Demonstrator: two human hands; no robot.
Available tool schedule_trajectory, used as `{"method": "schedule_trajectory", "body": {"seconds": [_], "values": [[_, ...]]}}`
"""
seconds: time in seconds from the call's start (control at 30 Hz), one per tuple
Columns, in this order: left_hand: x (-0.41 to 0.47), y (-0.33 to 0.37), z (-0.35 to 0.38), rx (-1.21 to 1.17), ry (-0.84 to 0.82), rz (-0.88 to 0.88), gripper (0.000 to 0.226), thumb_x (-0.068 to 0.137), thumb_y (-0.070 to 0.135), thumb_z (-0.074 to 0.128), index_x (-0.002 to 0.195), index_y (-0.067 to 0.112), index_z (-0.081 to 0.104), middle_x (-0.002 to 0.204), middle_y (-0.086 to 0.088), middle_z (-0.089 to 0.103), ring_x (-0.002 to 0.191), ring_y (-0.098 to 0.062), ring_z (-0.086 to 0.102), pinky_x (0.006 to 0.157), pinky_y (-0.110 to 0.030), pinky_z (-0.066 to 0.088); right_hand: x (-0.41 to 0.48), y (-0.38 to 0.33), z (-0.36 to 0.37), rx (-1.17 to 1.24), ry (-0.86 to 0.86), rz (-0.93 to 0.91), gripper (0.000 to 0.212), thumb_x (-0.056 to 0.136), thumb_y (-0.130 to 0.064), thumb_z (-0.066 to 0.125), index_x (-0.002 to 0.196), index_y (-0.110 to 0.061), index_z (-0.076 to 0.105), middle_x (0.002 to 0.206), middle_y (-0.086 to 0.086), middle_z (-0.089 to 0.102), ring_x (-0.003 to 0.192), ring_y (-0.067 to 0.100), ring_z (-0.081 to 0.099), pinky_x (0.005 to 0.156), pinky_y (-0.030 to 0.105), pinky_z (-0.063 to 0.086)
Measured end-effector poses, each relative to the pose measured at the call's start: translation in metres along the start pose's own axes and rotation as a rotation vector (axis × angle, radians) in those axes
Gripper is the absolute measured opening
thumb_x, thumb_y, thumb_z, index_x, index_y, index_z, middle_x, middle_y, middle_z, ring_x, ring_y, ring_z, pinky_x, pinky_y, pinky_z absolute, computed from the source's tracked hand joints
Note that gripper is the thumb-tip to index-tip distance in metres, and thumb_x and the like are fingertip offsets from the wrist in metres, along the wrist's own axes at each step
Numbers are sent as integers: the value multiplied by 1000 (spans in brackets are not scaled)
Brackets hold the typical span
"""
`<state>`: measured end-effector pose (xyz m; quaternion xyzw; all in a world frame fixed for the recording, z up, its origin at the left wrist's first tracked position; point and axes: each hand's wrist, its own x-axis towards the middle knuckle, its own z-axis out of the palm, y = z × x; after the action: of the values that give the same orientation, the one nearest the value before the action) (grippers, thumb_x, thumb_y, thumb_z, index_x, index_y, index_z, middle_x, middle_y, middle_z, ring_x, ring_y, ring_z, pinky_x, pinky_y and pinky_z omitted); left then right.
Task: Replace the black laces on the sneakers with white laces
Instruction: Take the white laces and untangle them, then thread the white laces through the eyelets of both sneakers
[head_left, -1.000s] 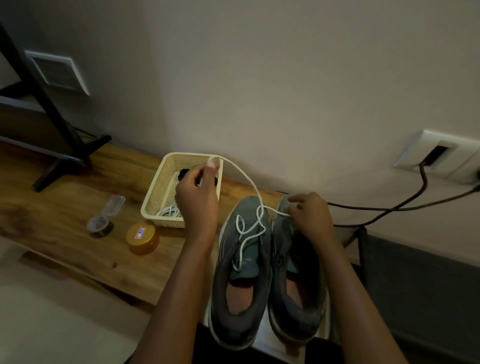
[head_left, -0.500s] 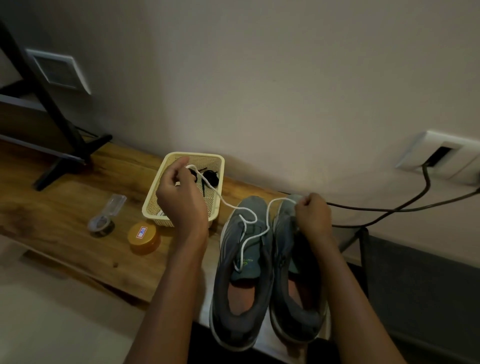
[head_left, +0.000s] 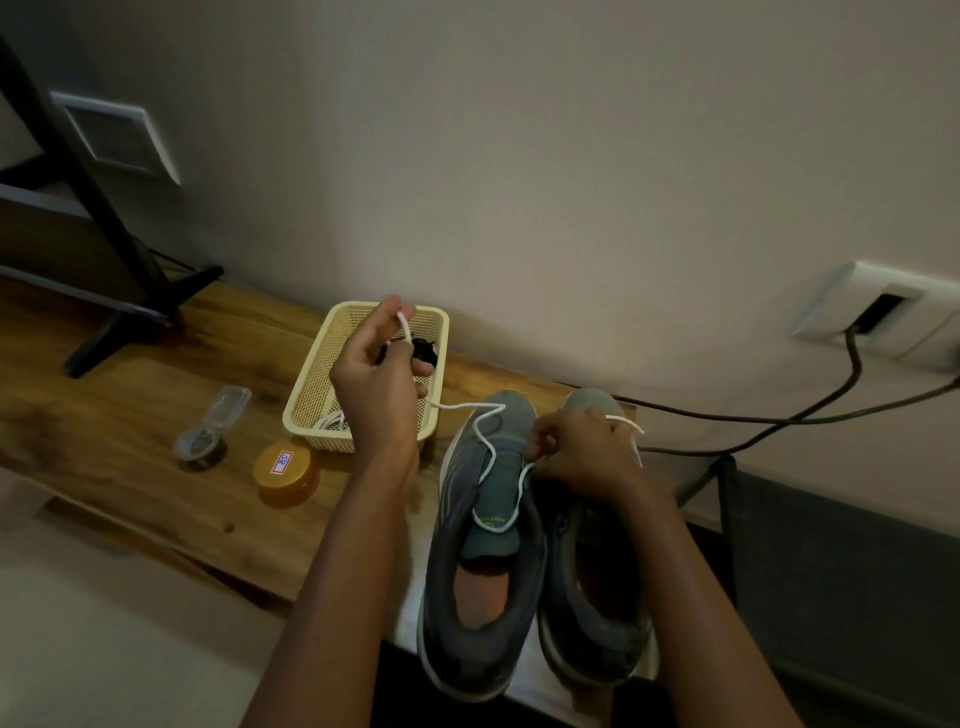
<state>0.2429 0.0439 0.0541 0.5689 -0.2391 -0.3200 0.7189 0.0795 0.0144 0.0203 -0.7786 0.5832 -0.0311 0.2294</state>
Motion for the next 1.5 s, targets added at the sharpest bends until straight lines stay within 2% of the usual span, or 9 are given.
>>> {"method": "schedule_trajectory", "body": {"seconds": [0.13,0.3,0.47,0.53,0.73,0.97,1.1,1.33,1.5], "values": [[-3,1,3,-106,-68,-113,26,90,0,57,112,14,62,97,-3,72,55,0,57,47,-14,43,7,5,1,163,199,-24,13,83,-15,59,71,-21,59,77,-2,62,84,21,58,78,34,43],[-2,-4,1,-50,-95,-230,18,89,3,60,103,14,60,95,-3,73,61,0,61,46,-12,42,13,15,-12,911,817,415,18,88,-6,52,105,-12,52,88,5,58,92,30,60,67,27,41],[-7,-10,5,224,-390,-210,20,91,8,57,108,16,63,100,3,72,85,-6,64,53,-14,44,5,19,-9,363,643,360,47,85,-3,50,131,-12,48,139,11,40,124,34,36,101,39,32],[-11,-11,8,366,-532,-116,22,90,2,56,107,15,63,99,-1,72,82,-4,64,54,-10,46,8,12,-11,431,655,173,41,81,6,48,117,-10,61,128,10,54,109,27,48,92,31,36],[-18,-23,14,626,-677,19,27,89,-5,46,95,19,58,78,6,66,54,4,53,48,-12,36,-5,-13,-15,912,66,-186,34,84,9,57,107,-15,64,89,4,67,63,5,60,61,17,50],[-16,-20,13,576,-618,-42,9,94,22,54,90,16,60,70,2,65,59,-6,56,61,-23,42,7,12,-14,879,472,34,11,81,7,64,77,-3,68,64,4,62,44,3,57,49,18,48],[-16,-23,15,590,-559,-19,14,93,13,55,83,14,65,67,6,59,57,-4,48,53,-20,40,12,28,-12,758,669,174,9,79,0,66,75,-7,69,68,4,63,66,27,65,68,40,56],[-23,-34,21,624,-622,-85,29,94,2,52,121,5,60,82,1,70,70,-9,64,67,-14,52,2,33,-11,328,548,85,45,74,2,59,115,-15,64,118,6,56,112,28,47,94,36,40],[-25,-40,29,776,-639,1,51,92,13,59,140,19,44,108,-14,70,90,-12,65,68,-7,44,-5,13,-9,636,197,-198,21,79,3,66,96,-5,73,88,2,71,77,-2,63,73,11,49]]}}
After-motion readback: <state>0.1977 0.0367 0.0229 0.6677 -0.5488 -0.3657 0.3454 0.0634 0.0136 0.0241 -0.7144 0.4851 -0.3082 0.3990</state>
